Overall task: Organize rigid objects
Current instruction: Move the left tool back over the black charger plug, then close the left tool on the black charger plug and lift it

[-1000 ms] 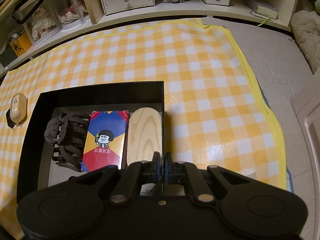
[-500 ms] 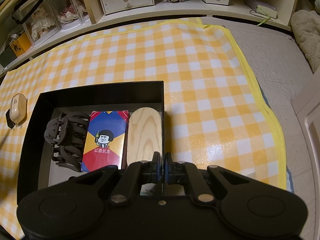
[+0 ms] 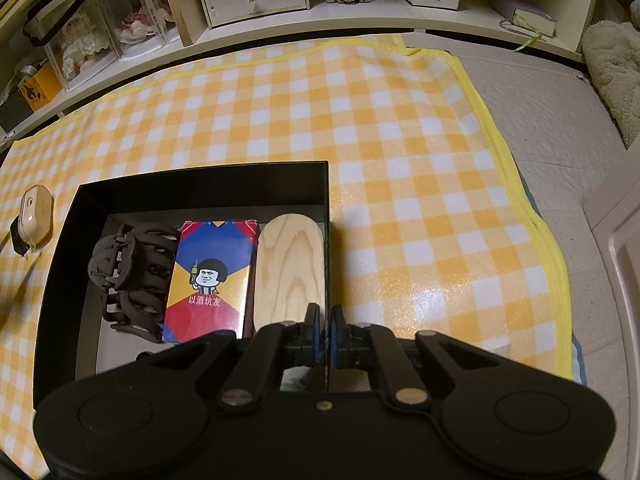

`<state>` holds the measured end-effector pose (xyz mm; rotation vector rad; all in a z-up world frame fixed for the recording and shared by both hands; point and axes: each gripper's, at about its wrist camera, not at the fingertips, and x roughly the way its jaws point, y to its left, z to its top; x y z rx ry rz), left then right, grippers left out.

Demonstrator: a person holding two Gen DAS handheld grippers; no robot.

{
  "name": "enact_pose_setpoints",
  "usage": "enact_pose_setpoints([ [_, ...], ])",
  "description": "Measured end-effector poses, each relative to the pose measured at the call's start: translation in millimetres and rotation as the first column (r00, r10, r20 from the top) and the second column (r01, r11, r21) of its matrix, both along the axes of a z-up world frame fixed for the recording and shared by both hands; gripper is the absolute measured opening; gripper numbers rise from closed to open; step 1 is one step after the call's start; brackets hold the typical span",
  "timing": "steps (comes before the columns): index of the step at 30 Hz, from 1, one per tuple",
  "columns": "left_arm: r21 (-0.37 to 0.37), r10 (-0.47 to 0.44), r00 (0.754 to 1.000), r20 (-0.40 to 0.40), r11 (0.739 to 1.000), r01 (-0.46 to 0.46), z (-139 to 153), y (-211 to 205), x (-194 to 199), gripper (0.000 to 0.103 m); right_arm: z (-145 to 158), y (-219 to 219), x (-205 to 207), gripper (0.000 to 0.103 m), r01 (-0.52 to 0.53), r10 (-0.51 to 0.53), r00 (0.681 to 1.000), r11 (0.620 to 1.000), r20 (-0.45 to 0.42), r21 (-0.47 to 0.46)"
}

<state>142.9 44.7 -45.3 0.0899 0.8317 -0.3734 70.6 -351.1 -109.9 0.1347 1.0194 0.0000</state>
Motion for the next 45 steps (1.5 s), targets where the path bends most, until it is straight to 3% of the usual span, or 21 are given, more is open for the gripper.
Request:
enact_pose_setpoints([
  [5,-0.078,0.019,0.997,-0.071,0.997,-0.025,-24,14,17,0.097,0,0,0,0.007,0.000,0.000,1.000,1.000,0.000,0.001],
  [16,-0.089,-0.070,0.983,-0.173,0.995,0.055,-37,13,16,0.083,-2,0,0,0.008,0.000,0.000,1.000,1.000,0.000,0.004],
  [25,0.070,-0.130,0.981,-0.147,0.987,0.141,-40,-11,6,0.059,-2,0,1,0.008,0.000,0.000,1.000,1.000,0.000,0.004],
  [29,0.140,-0.158,0.977,-0.140,0.974,0.178,-45,-16,4,0.056,-2,0,1,0.008,0.000,0.000,1.000,1.000,0.000,0.003],
  [41,0.175,-0.181,0.973,-0.141,0.963,0.205,-43,-22,1,0.051,-2,0,1,0.008,0.000,0.000,1.000,1.000,0.000,0.004],
  [45,0.158,-0.174,0.980,-0.097,0.969,0.188,-27,-26,-11,0.051,-2,0,1,0.008,-0.002,0.002,1.000,1.000,0.000,0.002],
])
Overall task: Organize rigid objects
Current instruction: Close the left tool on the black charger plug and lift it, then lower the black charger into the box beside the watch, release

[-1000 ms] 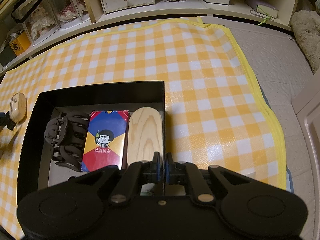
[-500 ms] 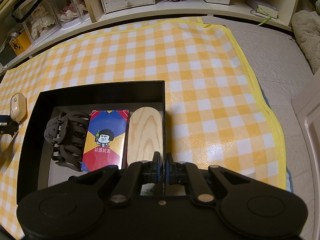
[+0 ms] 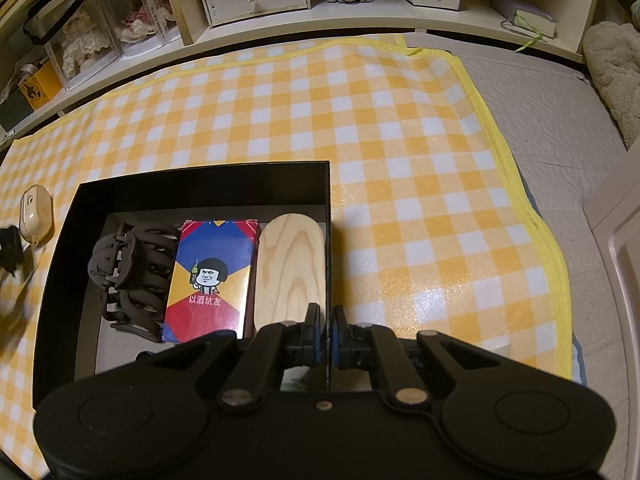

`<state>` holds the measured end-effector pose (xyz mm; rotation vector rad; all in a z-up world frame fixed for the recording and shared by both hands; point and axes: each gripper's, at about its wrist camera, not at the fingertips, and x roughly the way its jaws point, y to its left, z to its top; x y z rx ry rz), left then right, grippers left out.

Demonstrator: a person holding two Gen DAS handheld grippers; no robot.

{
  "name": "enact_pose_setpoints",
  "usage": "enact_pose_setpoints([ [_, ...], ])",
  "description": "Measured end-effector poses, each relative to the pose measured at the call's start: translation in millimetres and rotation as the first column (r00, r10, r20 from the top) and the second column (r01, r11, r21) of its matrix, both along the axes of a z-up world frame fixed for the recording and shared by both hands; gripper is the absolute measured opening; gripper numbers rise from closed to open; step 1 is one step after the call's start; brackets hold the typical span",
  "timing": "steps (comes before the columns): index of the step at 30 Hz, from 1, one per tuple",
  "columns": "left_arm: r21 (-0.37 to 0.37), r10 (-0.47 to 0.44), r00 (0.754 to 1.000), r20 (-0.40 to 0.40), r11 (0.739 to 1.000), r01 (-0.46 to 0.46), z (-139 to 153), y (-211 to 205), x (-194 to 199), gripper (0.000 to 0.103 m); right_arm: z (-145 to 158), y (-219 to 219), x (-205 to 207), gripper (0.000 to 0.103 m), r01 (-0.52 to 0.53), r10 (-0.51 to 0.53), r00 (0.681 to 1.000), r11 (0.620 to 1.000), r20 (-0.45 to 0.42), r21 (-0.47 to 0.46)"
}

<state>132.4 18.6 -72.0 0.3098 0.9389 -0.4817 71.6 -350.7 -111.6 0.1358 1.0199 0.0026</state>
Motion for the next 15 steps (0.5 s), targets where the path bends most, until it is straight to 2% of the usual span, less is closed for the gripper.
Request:
enact_pose_setpoints([
  [4,-0.102,-0.009,0.997,0.077,0.995,0.017,32,-11,-17,0.051,0,0,0,0.008,0.000,0.000,1.000,1.000,0.000,0.000],
  [8,-0.190,-0.085,0.987,0.139,0.976,0.111,58,-35,-41,0.051,-1,0,0,0.008,0.000,0.000,1.000,1.000,0.000,0.000],
  [11,-0.198,-0.182,0.970,0.158,0.957,0.212,65,-62,-58,0.051,-1,0,0,0.008,-0.001,0.001,1.000,1.000,0.000,0.000],
  [15,-0.156,-0.326,0.935,0.140,0.925,0.346,61,-101,-76,0.051,-1,0,0,0.008,0.000,0.000,1.000,1.000,0.001,0.001],
])
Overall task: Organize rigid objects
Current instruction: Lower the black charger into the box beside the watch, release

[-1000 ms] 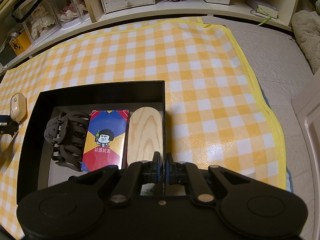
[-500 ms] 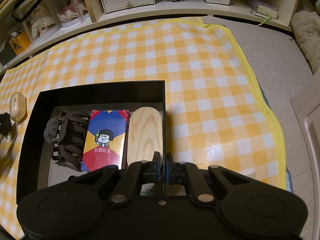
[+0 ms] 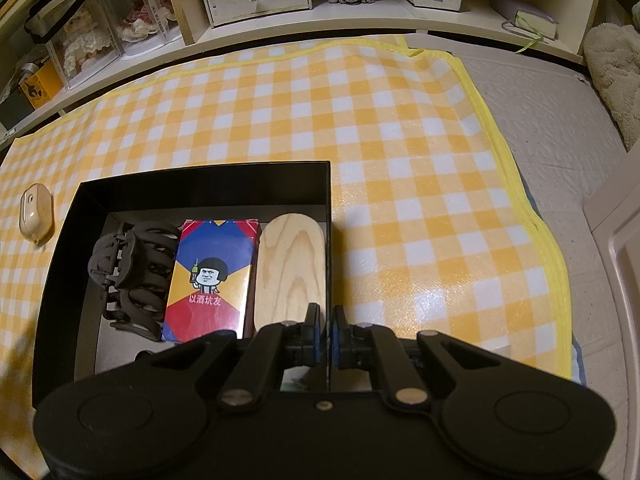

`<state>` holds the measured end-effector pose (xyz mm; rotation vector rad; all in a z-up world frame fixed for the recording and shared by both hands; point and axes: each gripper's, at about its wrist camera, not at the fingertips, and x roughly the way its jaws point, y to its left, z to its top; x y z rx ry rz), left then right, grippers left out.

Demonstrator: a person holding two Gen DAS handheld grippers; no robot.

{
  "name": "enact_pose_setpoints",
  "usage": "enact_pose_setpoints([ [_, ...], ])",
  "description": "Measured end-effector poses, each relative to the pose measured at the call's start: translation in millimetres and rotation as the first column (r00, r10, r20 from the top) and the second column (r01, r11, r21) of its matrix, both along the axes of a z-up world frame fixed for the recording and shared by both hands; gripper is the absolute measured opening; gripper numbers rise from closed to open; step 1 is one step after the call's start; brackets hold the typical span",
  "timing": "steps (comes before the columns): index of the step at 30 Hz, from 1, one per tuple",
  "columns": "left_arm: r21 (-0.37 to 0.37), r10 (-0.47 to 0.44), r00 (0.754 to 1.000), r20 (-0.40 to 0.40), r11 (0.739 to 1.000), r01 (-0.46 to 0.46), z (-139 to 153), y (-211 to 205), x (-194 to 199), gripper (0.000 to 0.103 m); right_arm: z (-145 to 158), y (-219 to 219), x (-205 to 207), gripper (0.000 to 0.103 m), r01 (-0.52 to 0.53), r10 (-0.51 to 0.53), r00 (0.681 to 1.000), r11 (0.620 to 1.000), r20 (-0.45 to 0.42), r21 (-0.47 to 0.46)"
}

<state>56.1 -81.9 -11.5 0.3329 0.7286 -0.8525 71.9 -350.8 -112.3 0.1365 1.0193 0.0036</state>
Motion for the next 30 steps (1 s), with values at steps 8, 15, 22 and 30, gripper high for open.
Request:
enact_pose_setpoints([
  [8,0.173,-0.197,0.979,-0.049,0.964,0.203,-36,-44,-14,0.051,0,0,0,0.008,0.001,-0.001,1.000,1.000,0.000,0.002],
  [15,0.245,-0.265,0.959,-0.105,0.927,0.283,-52,-60,-5,0.050,-1,0,0,0.008,-0.001,0.001,1.000,1.000,0.000,0.002],
  [22,0.293,-0.314,0.942,-0.123,0.895,0.336,-58,-68,-6,0.051,-1,0,1,0.008,-0.002,0.002,1.000,1.000,0.000,0.003],
  [30,0.289,-0.306,0.943,-0.128,0.898,0.330,-54,-68,-5,0.062,-1,0,1,0.008,-0.001,0.001,1.000,1.000,0.000,0.006],
])
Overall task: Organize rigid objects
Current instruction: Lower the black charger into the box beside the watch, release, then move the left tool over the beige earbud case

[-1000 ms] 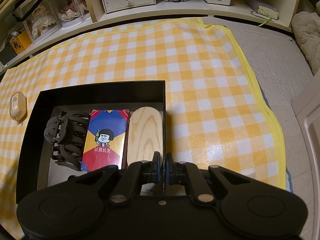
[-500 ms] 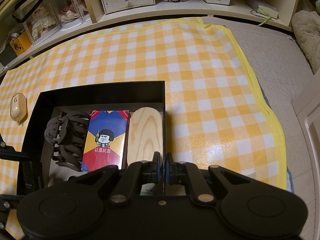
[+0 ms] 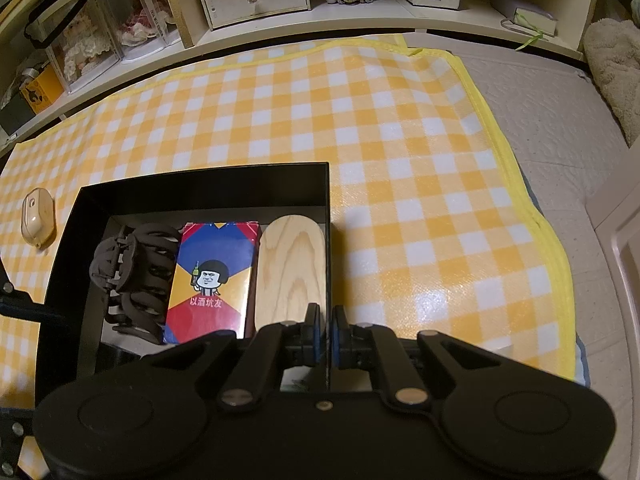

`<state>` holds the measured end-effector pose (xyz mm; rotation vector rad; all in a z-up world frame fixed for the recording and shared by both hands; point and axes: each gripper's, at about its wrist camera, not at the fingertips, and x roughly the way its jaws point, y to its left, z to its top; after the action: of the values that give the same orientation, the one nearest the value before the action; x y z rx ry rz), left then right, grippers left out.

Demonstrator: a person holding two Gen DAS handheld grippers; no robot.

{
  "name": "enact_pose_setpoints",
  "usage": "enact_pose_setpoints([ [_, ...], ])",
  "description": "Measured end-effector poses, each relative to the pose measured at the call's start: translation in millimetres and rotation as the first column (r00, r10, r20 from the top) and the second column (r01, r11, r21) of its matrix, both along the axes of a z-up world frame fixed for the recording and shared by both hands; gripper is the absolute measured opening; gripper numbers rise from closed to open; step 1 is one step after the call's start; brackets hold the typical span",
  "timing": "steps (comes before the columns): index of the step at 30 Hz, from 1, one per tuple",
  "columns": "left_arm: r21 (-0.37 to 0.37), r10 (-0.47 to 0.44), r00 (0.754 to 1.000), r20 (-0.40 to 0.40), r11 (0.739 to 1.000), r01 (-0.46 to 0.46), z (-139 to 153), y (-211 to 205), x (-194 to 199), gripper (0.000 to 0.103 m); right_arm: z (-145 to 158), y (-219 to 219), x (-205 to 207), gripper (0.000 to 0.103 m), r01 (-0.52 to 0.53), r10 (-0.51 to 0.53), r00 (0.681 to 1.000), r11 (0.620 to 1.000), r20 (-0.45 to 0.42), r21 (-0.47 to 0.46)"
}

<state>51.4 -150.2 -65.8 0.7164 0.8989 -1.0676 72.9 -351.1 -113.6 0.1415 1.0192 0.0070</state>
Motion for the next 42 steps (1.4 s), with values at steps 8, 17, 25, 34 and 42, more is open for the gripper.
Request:
enact_pose_setpoints([
  [8,-0.013,0.031,1.000,-0.003,0.999,-0.031,8,3,1,0.067,1,1,1,0.008,-0.001,0.001,1.000,1.000,0.001,-0.001],
  [17,-0.127,0.166,0.986,0.016,0.978,-0.163,29,18,-1,0.091,2,2,0,0.008,-0.002,0.002,1.000,1.000,0.001,-0.003],
  [25,-0.273,0.348,0.935,0.073,0.908,-0.317,65,49,11,0.103,2,2,0,0.007,-0.003,0.003,1.000,1.000,0.001,-0.004],
  [34,-0.385,0.572,0.815,0.095,0.776,-0.499,90,94,37,0.103,1,2,0,0.007,-0.004,0.004,1.000,1.000,0.001,-0.005],
  [42,-0.393,0.761,0.645,0.061,0.613,-0.686,77,142,75,0.103,1,3,0,0.007,-0.004,0.004,1.000,1.000,0.001,-0.005],
])
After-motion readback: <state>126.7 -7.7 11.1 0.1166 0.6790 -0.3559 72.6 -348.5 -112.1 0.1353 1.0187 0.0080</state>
